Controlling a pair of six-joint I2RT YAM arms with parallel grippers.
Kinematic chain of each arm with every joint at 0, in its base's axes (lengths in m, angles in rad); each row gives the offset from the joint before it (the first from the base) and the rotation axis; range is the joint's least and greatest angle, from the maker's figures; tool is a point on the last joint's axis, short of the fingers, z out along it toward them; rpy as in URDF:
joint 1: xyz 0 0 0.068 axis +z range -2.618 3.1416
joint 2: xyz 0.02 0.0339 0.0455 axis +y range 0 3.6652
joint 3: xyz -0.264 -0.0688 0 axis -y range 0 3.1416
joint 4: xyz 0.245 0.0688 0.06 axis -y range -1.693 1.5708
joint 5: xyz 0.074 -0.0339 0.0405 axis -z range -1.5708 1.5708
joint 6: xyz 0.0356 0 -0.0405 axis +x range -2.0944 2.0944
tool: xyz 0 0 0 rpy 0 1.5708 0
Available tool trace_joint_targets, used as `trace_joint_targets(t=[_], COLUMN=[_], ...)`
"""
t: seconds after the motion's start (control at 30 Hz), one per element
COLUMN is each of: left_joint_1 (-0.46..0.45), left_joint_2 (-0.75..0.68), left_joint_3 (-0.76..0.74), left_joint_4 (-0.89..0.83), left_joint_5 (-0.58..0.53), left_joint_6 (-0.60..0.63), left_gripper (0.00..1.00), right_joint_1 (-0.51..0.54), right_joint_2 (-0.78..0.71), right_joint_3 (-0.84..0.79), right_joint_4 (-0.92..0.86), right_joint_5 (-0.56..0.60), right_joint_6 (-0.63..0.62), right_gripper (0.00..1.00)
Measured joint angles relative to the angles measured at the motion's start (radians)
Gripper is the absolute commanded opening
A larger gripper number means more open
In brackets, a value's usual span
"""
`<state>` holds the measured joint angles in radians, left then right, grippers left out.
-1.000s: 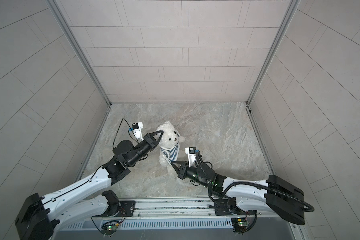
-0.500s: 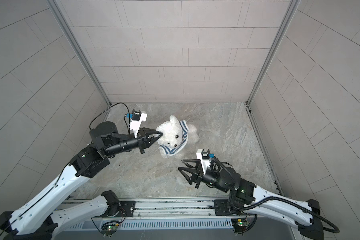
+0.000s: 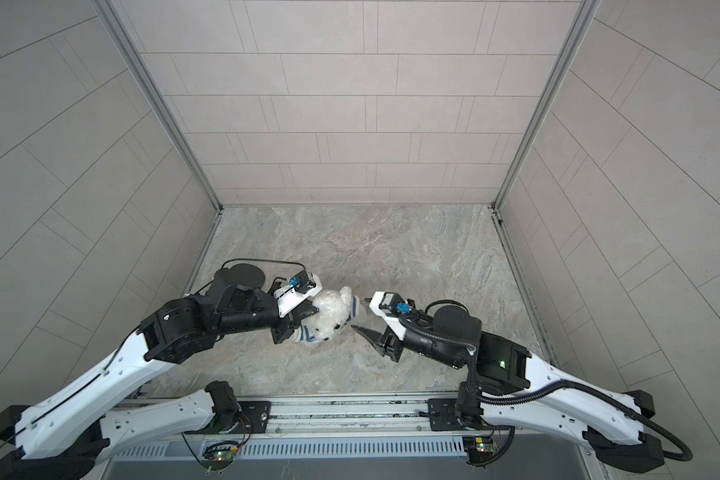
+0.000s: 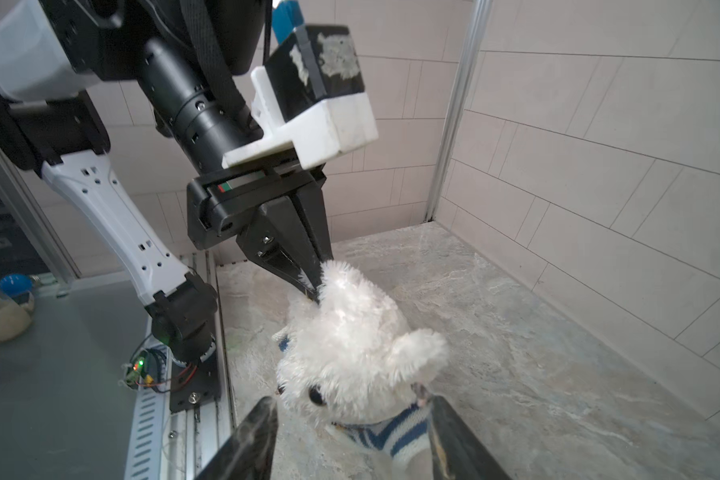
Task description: Dress the teddy bear
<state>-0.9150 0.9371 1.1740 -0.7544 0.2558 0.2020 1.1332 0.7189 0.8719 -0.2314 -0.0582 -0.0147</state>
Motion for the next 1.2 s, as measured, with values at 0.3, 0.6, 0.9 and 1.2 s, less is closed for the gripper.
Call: trace_joint_targets(t=[0.3,0.6,0.9,1.2], left_joint_1=[-0.036,-0.041,-0.041,-0.029], left_joint_2=[0.002,0.004,0.006,-0.058], left_joint_3=[0.000,-0.006,-0.019,-0.114], left_joint_4=[-0.013,-0.006,0.005,0.100], left_joint_5=[-0.011,-0.012,-0.018,-0.074], left_joint_6=[0.039,0.039,0.033,-0.135], left_gripper=[0.00,0.00,0.00,0.67], right_joint_1=[-0.107,-0.139,-0.152,-0.185], right_joint_2=[0.220,0.315,0.336,0.283], right_joint_3=[0.095,0.110,0.076,-0.048], right_joint_4=[-0.051,-0.032,0.016,0.102], right_joint_5=[-0.146,-0.245,-0.286,-0.267], right_joint_6=[-0.179,-0.210,-0.196,-0.163], right_gripper=[0.66,0.61,0.20,0.00])
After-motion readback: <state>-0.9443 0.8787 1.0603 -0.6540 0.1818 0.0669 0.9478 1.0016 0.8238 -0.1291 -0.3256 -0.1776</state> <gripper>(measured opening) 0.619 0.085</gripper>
